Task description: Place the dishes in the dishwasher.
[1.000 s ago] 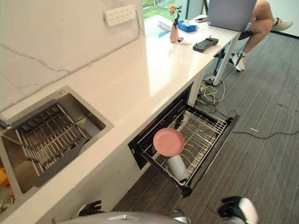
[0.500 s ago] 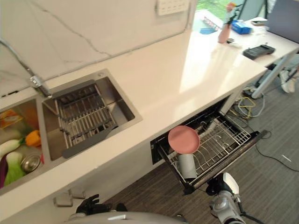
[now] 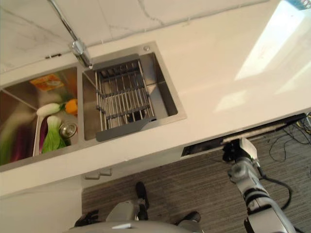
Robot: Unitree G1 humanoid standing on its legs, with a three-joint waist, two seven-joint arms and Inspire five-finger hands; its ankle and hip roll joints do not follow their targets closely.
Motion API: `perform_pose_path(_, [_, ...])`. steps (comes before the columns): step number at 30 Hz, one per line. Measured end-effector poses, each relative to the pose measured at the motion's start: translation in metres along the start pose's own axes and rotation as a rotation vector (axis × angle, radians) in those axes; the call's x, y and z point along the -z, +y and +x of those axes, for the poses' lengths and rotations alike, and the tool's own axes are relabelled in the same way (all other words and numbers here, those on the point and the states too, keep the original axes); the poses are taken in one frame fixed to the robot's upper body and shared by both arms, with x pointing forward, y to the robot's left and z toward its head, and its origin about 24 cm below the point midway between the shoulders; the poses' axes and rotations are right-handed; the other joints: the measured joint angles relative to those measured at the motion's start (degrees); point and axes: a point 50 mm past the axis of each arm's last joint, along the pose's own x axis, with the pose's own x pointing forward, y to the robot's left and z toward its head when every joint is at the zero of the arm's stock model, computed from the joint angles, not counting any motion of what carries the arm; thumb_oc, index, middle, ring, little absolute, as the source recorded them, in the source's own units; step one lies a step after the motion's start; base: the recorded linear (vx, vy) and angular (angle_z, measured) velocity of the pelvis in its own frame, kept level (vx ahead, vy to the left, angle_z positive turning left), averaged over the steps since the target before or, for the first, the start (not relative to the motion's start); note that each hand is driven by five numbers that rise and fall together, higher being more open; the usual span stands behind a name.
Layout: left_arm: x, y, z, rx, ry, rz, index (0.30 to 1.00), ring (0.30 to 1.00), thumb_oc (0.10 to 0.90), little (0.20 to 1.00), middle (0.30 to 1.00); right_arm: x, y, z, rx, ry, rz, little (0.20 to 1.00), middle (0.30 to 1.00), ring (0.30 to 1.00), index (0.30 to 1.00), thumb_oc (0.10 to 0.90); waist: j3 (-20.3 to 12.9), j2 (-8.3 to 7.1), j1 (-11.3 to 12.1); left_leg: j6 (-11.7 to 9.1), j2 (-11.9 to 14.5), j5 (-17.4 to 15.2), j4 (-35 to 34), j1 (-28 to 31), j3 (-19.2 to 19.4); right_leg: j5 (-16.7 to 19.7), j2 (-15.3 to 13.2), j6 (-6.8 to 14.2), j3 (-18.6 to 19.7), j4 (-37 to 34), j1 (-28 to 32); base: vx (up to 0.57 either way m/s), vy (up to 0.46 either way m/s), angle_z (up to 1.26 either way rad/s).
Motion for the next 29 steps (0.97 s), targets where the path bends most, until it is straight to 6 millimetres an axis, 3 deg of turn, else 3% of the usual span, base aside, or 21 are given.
perform_pose_path(2, [0.003, 0.000, -0.001, 0.000, 0.008, 0.000, 0.900, 0.900, 0.800, 0.900, 0.900, -0.002, 0.002, -0.001, -0.001, -0.010, -0.001, 0.300, 0.300, 0.300, 0.300, 0.400, 0.4, -0.11, -0.1, 0.0, 0.2, -0.1, -0.1, 0.2, 0.0, 0.4, 0.0, -0.5, 0.2, 0.2, 0.0, 0.02, 0.034, 0.00])
perform_pose_path(6, [-0.013, -0.001, 0.002, 0.002, -0.047, -0.026, 0.900, 0.900, 0.800, 0.900, 0.900, -0.007, 0.009, -0.003, -0.020, -0.028, 0.011, 0.300, 0.300, 0.300, 0.300, 0.400, 0.4, -0.08, -0.2, -0.1, 0.1, -0.2, -1.1, 0.9, 0.5, 0.4, 0.2, -0.5, 0.4, 0.0, 0.1, 0.03, 0.018, -0.07])
perform_pose_path(7, [-0.017, -0.002, 0.002, 0.009, -0.062, -0.032, 0.900, 0.900, 0.800, 0.900, 0.900, -0.008, 0.012, -0.004, -0.031, -0.035, 0.012, 0.394, 0.394, 0.394, 0.394, 0.463, 0.5, -0.10, -0.2, -0.1, 0.1, -0.2, -1.2, 0.9, 0.7, 0.4, 0.1, -0.5, 0.5, 0.0, 0.1, 0.00, 0.007, -0.06])
perform_pose_path(8, [-0.020, -0.002, 0.002, 0.014, -0.074, -0.039, 0.900, 0.900, 0.800, 0.900, 0.900, -0.009, 0.013, -0.004, -0.036, -0.043, 0.016, 0.900, 0.900, 0.900, 0.900, 0.800, 0.5, -0.13, -0.3, -0.1, 0.1, -0.1, -1.3, 1.2, 0.8, 0.4, 0.1, -0.6, 0.5, 0.0, 0.2, 0.00, 0.008, -0.06])
perform_pose_path(12, [-0.030, -0.005, 0.003, 0.027, -0.103, -0.059, 0.900, 0.900, 0.800, 0.900, 0.900, -0.013, 0.041, -0.023, -0.114, -0.106, 0.098, 0.900, 0.900, 0.900, 0.900, 0.800, 0.9, -0.76, -1.1, -0.2, 0.1, -0.2, -1.4, 2.6, 1.1, 0.4, 0.1, -0.6, 0.5, 0.1, 1.3, 0.02, 0.029, -0.02])
perform_pose_path(14, [-0.030, -0.004, 0.003, 0.023, -0.095, -0.069, 0.900, 0.900, 0.800, 0.900, 0.900, -0.014, 0.069, -0.040, -0.195, -0.117, 0.171, 0.900, 0.900, 0.900, 0.900, 0.800, 1.1, -1.14, -1.6, -0.4, 0.0, -0.5, -1.5, 3.6, 1.1, 0.4, -0.1, -0.6, 0.5, 0.3, 2.3, 0.05, 0.100, 0.02])
perform_pose_path(16, [-0.029, -0.004, 0.004, 0.021, -0.086, -0.078, 0.900, 0.900, 0.800, 0.900, 0.900, -0.001, 0.095, -0.058, -0.266, -0.050, 0.221, 0.900, 0.900, 0.900, 0.900, 0.800, 1.1, -1.39, -1.9, -0.4, -0.1, -1.2, -1.5, 4.6, 1.0, 0.4, -0.6, -0.6, 0.4, 1.5, 3.0, 0.06, 0.124, 0.05])
perform_pose_path(18, [-0.025, -0.004, 0.004, 0.021, -0.060, -0.116, 0.900, 0.900, 0.800, 0.900, 0.900, 0.019, 0.120, -0.081, -0.354, 0.055, 0.237, 0.900, 0.900, 0.900, 0.900, 0.800, 1.0, -1.87, -2.6, -0.3, -0.5, -2.0, -1.7, 6.0, 1.2, 0.4, -1.6, -0.6, 0.3, 3.2, 3.7, 0.08, 0.162, 0.08])
perform_pose_path(19, [-0.020, -0.004, 0.003, 0.031, -0.037, -0.175, 0.900, 0.900, 0.800, 0.900, 0.900, 0.047, 0.135, -0.105, -0.391, 0.197, 0.292, 0.900, 0.900, 0.900, 0.900, 0.800, 1.0, -1.97, -3.6, 0.1, -1.1, -2.7, -2.0, 7.8, 0.5, 0.4, -3.2, -0.6, 0.3, 6.2, 4.8, 0.09, 0.192, 0.24])
perform_pose_path(20, [-0.017, -0.005, 0.003, 0.036, -0.024, -0.207, 0.900, 0.900, 0.800, 0.900, 0.900, 0.062, 0.140, -0.118, -0.400, 0.269, 0.310, 0.900, 0.900, 0.900, 0.900, 0.800, 1.1, -2.17, -4.4, 0.4, -1.3, -3.2, -2.1, 8.6, 0.0, 0.4, -4.4, -0.6, 0.3, 8.8, 5.3, 0.10, 0.219, 0.37])
perform_pose_path(22, [-0.005, -0.002, 0.001, 0.040, 0.018, -0.291, 0.900, 0.900, 0.800, 0.900, 0.900, 0.104, 0.148, -0.153, -0.453, 0.473, 0.308, 0.900, 0.900, 0.900, 0.900, 0.800, -0.2, -2.17, -6.3, 1.9, -2.9, -4.1, -3.3, 11.7, -1.4, 0.2, -10.4, -0.3, 1.0, 21.3, 4.7, 0.09, 0.219, 0.28])
perform_pose_path(23, [-0.001, 0.001, 0.001, 0.032, 0.029, -0.306, 0.900, 0.900, 0.800, 0.900, 0.900, 0.108, 0.147, -0.156, -0.435, 0.506, 0.363, 0.900, 0.900, 0.900, 0.900, 0.800, -0.6, -3.08, -7.7, 2.4, -3.4, -4.8, -3.3, 12.1, -1.5, 0.8, -12.8, 0.5, 2.1, 25.9, 3.6, 0.08, 0.231, 0.17])
perform_pose_path(24, [0.000, 0.002, 0.001, 0.034, 0.033, -0.326, 0.900, 0.900, 0.800, 0.900, 0.900, 0.106, 0.148, -0.156, -0.430, 0.503, 0.382, 0.900, 0.900, 0.900, 0.900, 0.800, -1.2, -3.81, -9.2, 3.2, -3.9, -5.3, -3.2, 12.8, -1.8, 1.4, -15.2, 1.0, 4.2, 30.4, 1.9, 0.07, 0.201, 0.29])
perform_pose_path(25, [-0.009, 0.009, 0.004, 0.043, 0.021, -0.315, 0.900, 0.900, 0.800, 0.900, 0.900, 0.104, 0.148, -0.154, -0.443, 0.486, 0.391, 0.900, 0.900, 0.900, 0.900, 0.800, -1.9, -4.99, -11.0, 4.5, -5.3, -6.2, -3.2, 13.9, -3.2, 4.5, -18.6, 3.5, 13.9, 39.3, -2.2, 0.06, 0.139, 0.42])
perform_pose_path(26, [-0.016, 0.011, 0.005, 0.061, 0.002, -0.271, 0.900, 0.900, 0.800, 0.900, 0.900, 0.099, 0.149, -0.150, -0.453, 0.481, 0.404, 0.900, 0.900, 0.900, 0.900, 0.800, -2.2, -5.26, -11.7, 4.8, -5.5, -6.3, -3.3, 15.0, -4.1, 3.0, -18.1, 5.1, 21.9, 43.2, -4.7, 0.06, 0.004, 0.48])
perform_pose_path(28, [-0.026, 0.007, 0.008, 0.104, 0.011, -0.211, 0.900, 0.900, 0.800, 0.900, 0.900, 0.090, 0.149, -0.139, -0.469, 0.455, 0.397, 0.900, 0.900, 0.900, 0.900, 0.800, -2.7, -4.67, -12.2, 5.2, -5.1, -7.0, -3.3, 16.4, -4.4, -1.6, -15.3, 6.4, 28.5, 42.8, -8.2, 0.08, -0.105, 0.21])
perform_pose_path(29, [-0.026, 0.003, 0.007, 0.137, 0.009, -0.198, 0.900, 0.900, 0.800, 0.900, 0.900, 0.091, 0.150, -0.138, -0.487, 0.465, 0.401, 0.900, 0.900, 0.900, 0.900, 0.800, -3.2, -3.72, -12.1, 4.7, -4.4, -7.0, -3.3, 16.4, -5.2, -5.7, -10.9, 6.3, 30.8, 31.8, -8.9, 0.09, -0.120, 0.13])
